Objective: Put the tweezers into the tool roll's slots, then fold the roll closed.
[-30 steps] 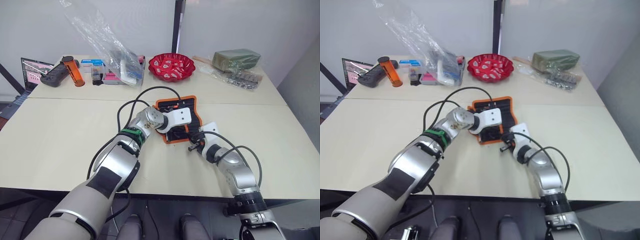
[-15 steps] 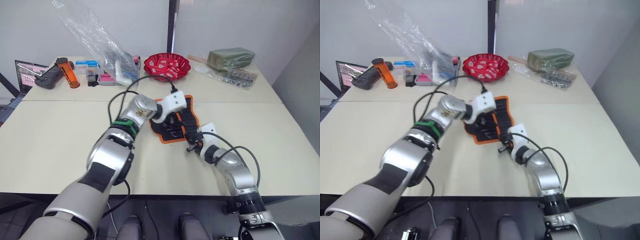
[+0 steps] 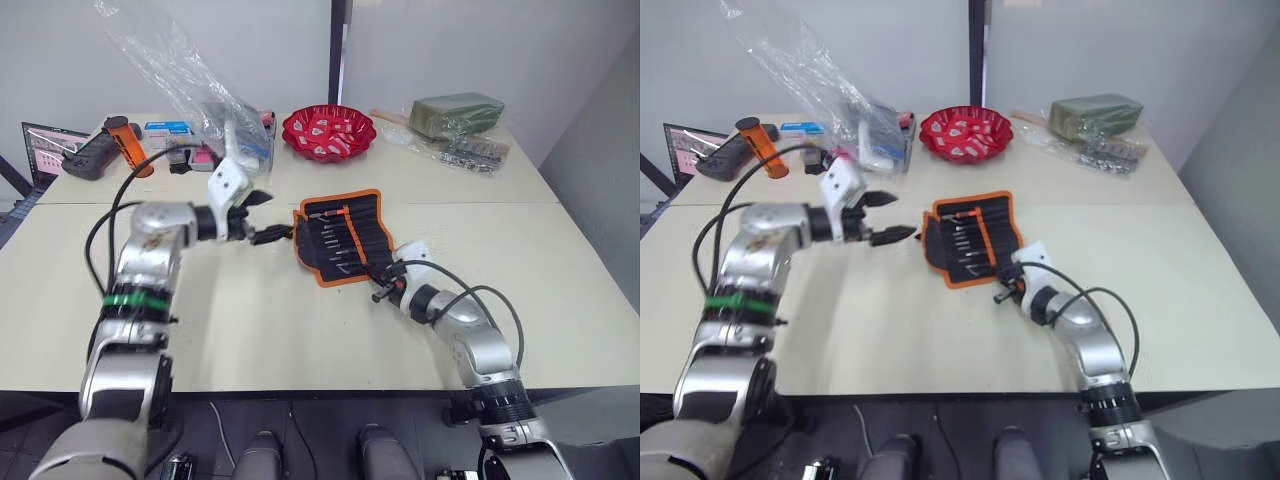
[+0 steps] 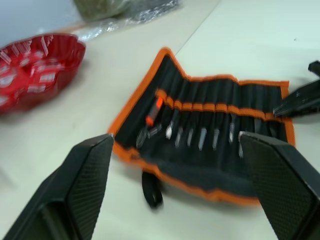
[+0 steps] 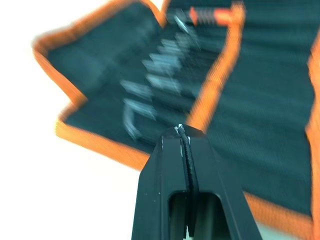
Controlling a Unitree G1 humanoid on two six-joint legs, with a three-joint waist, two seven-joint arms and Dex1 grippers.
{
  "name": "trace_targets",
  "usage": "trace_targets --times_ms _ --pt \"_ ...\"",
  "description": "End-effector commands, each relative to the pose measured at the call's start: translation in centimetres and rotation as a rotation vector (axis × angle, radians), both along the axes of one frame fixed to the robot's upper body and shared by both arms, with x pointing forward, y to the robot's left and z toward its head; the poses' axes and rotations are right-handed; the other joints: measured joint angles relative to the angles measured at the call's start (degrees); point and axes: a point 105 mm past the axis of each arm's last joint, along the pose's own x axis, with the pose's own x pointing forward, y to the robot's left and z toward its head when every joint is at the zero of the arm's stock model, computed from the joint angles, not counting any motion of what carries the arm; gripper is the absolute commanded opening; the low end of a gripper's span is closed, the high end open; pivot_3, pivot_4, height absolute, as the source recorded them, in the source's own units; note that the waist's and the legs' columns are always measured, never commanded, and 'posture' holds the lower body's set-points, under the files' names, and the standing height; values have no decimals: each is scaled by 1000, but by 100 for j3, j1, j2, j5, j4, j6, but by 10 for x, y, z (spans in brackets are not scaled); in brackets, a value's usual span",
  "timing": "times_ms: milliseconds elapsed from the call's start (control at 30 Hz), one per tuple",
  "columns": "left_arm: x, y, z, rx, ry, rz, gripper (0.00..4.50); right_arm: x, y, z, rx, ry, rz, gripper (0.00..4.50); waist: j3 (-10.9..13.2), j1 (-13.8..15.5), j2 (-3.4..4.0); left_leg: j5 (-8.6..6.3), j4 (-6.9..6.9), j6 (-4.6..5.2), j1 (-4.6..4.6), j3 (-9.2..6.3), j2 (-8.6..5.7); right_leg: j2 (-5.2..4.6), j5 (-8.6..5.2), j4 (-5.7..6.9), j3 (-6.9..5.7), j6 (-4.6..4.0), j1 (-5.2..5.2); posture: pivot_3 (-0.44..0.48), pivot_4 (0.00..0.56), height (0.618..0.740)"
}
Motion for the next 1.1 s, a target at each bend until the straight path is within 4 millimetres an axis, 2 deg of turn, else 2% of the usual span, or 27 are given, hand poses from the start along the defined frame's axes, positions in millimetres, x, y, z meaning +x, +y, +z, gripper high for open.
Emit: trace_targets --times_ms 33,200,333,367,533,800,900,1100 --pt "-25 16 12 -48 -44 36 4500 -7 15 36 11 -83 95 1182 1 3 1 0 0 0 2 0 -1 -1 0 1 1 0 1 0 150 740" --pt "-69 39 -20 -68 10 115 4500 -12 44 35 -35 -34 164 2941 1 3 2 0 -6 0 8 0 3 1 0 -1 0 -2 2 0 150 740" --pt "-86 45 -30 -135 8 207 4500 -14 66 33 -19 -21 191 4284 3 60 3 0 -3 0 3 -1 5 2 0 -1 0 -4 0 0 150 740" --pt "-90 46 -32 -156 8 226 4500 -13 70 31 -32 -22 189 4437 3 70 3 0 -1 0 3 -1 6 2 0 -7 -1 -3 0 0 150 740" --pt "-102 55 -46 -182 19 332 4500 1 86 17 -103 -34 167 4437 3 94 3 0 0 -1 10 6 6 1 0 -10 0 -4 3 0 150 740" --pt "-116 61 -53 -158 25 370 4500 34 95 16 -131 -68 91 4437 4 64 4 0 -4 -1 11 10 8 2 0 -9 1 -7 0 0 150 740" --pt "-118 66 -53 -152 23 383 4500 39 103 21 -121 -88 95 3600 4 42 5 0 -7 -1 12 10 8 2 1 -9 1 -8 0 0 150 740" --pt "-121 73 -57 -122 30 404 4500 48 110 20 -134 -100 85 1529 5 18 7 0 -10 -1 13 10 8 2 0 -6 1 -10 -3 0 150 740"
